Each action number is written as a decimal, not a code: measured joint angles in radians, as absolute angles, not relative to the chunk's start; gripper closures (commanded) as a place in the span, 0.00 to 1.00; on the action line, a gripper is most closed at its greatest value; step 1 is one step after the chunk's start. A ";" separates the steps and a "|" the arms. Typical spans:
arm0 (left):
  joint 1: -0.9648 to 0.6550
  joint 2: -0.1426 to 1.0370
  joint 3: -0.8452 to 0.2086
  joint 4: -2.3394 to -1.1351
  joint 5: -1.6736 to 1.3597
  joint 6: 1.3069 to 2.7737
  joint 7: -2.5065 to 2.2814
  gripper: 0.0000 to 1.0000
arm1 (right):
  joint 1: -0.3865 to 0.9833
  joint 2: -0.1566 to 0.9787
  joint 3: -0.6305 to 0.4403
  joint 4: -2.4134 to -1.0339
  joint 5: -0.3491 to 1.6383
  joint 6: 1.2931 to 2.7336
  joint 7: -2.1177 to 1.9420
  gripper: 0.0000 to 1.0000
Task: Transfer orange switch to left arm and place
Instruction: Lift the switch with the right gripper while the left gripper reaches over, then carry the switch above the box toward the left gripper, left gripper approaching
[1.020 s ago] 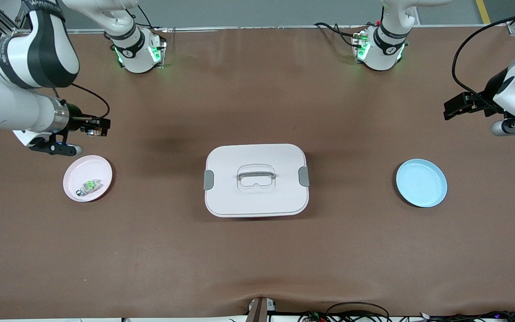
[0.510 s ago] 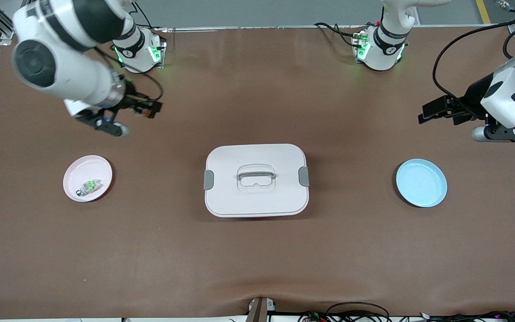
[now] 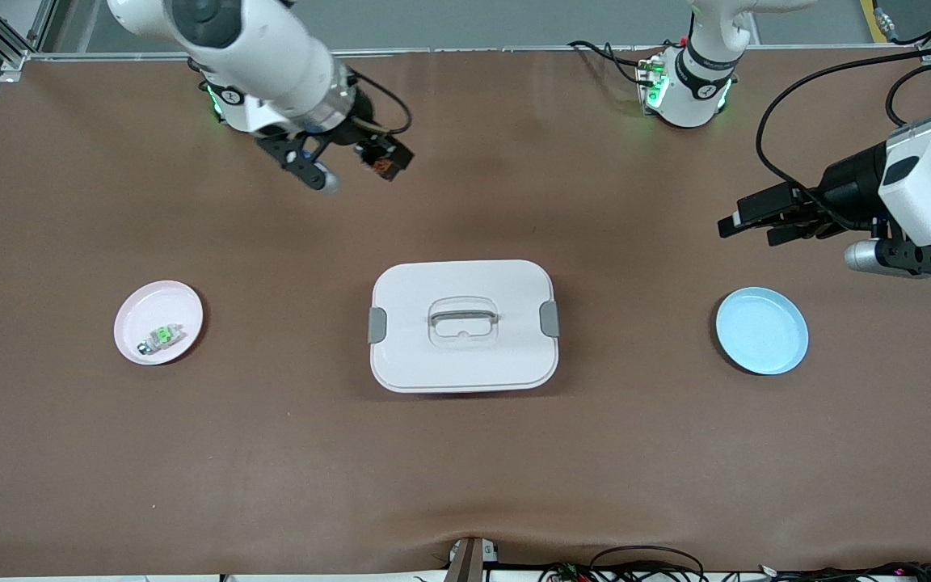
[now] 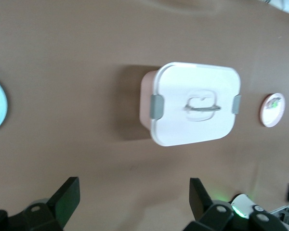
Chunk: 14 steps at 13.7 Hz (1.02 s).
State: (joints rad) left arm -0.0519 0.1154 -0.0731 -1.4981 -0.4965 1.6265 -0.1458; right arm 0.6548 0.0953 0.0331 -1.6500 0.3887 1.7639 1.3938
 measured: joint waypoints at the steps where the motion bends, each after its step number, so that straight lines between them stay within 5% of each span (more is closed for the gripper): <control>1: -0.053 0.113 -0.092 -1.507 -0.518 1.658 -0.155 0.00 | 0.687 0.125 0.033 -1.621 0.409 1.804 1.464 0.78; 14: -0.058 -0.127 -0.233 -1.890 -0.705 1.887 -0.172 0.00 | 0.789 0.353 0.032 -1.457 0.608 2.215 1.793 0.78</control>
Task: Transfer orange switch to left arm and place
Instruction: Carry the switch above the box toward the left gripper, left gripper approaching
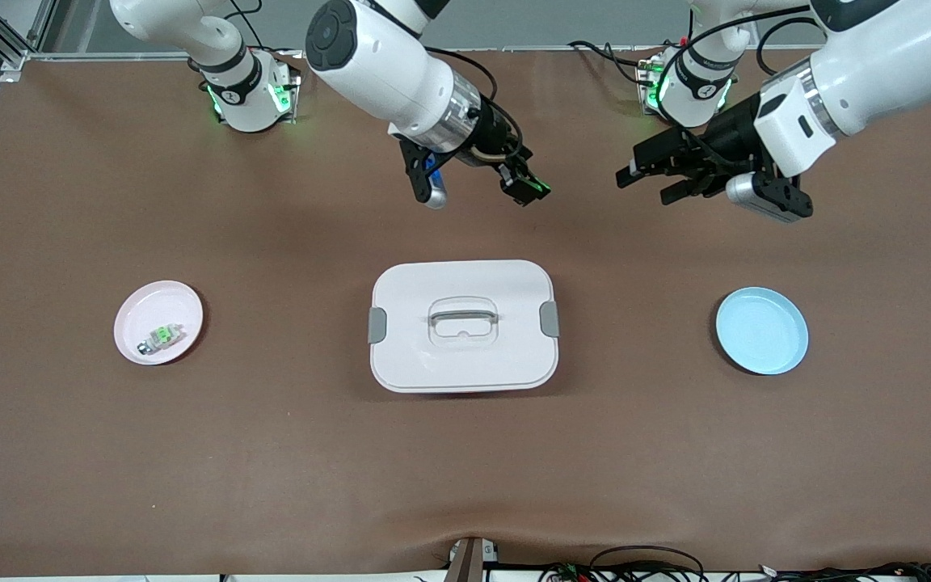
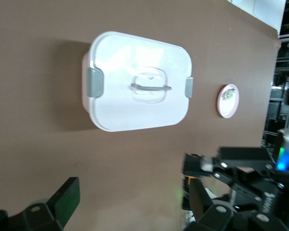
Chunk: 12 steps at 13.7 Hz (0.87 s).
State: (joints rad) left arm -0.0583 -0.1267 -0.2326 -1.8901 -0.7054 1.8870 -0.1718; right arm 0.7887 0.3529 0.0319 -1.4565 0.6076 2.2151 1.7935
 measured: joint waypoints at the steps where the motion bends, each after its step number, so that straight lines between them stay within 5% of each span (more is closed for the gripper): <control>1: -0.058 -0.137 -0.240 -1.910 -0.732 1.891 -0.170 0.00 | 0.790 0.373 0.032 -1.432 0.608 2.223 1.810 0.78; 12: -0.059 -0.217 -0.317 -2.066 -0.912 2.050 -0.161 0.10 | 0.795 0.411 0.032 -1.385 0.632 2.282 1.871 0.78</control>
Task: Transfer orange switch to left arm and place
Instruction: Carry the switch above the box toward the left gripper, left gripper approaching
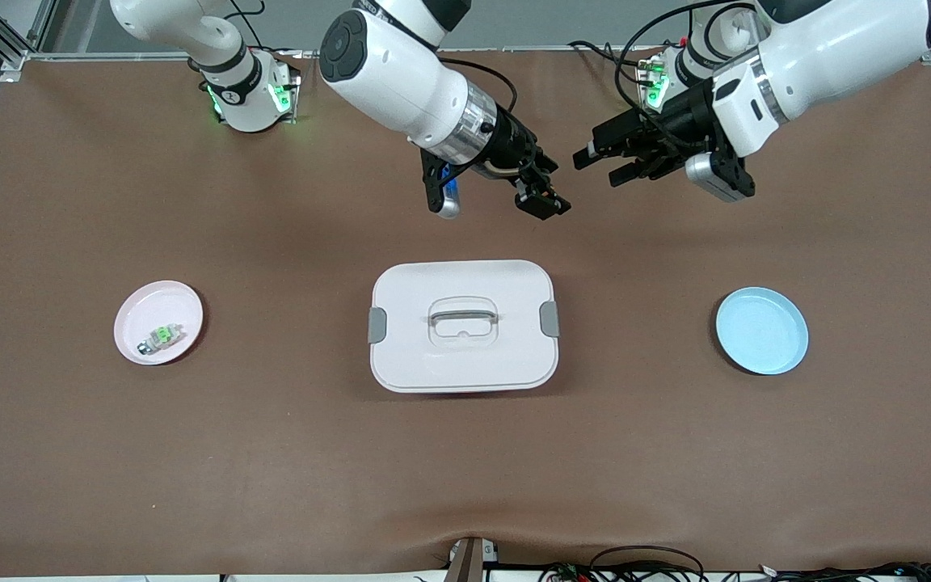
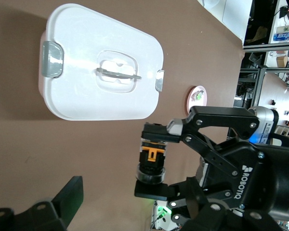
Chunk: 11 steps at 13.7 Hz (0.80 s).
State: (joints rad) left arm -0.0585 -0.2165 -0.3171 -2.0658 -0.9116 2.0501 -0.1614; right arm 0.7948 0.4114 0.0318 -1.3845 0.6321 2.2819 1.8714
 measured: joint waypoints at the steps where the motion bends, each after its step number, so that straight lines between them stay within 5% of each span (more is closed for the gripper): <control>1: -0.059 -0.217 -0.322 -2.071 -0.916 2.055 -0.161 0.11 | 0.795 0.412 0.032 -1.384 0.632 2.282 1.872 0.77; 11: -0.059 -0.196 -0.386 -2.095 -0.920 2.168 -0.161 0.25 | 0.795 0.414 0.032 -1.383 0.633 2.282 1.873 0.77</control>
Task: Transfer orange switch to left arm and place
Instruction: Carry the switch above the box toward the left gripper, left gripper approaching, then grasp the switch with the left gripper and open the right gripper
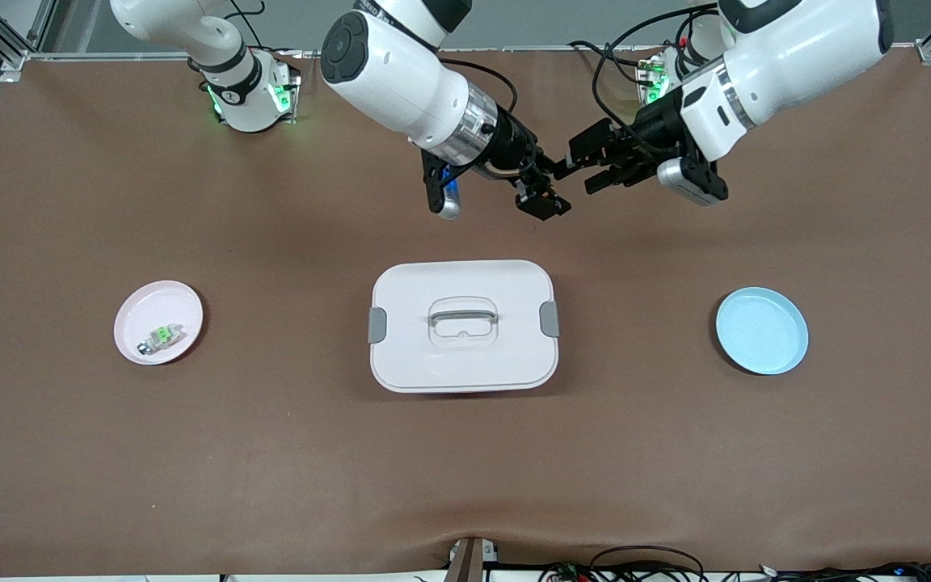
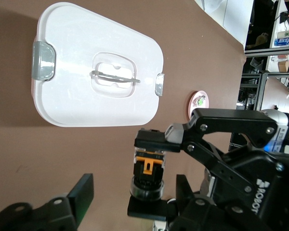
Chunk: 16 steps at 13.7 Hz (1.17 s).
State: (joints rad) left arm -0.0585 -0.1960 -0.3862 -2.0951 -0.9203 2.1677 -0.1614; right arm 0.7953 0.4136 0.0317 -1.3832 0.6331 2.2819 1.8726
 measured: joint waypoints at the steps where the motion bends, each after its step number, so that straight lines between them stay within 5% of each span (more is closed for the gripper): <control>1: -0.059 -0.190 -0.394 -2.096 -0.927 2.182 -0.161 0.25 | 0.795 0.414 0.032 -1.383 0.633 2.282 1.873 0.77; 4: -0.059 -0.179 -0.416 -2.096 -0.957 2.226 -0.161 0.29 | 0.795 0.414 0.032 -1.383 0.633 2.282 1.873 0.77; 7: -0.059 -0.169 -0.435 -2.096 -0.962 2.267 -0.161 0.48 | 0.795 0.414 0.032 -1.383 0.633 2.282 1.873 0.77; 10: -0.059 -0.157 -0.446 -2.096 -0.965 2.291 -0.161 0.57 | 0.796 0.414 0.031 -1.383 0.634 2.282 1.873 0.77; 14: -0.058 -0.144 -0.460 -2.100 -0.976 2.317 -0.159 0.94 | 0.796 0.414 0.028 -1.382 0.634 2.280 1.873 0.77; 16: -0.058 -0.142 -0.461 -2.100 -0.976 2.318 -0.143 1.00 | 0.796 0.415 0.027 -1.381 0.634 2.277 1.873 0.77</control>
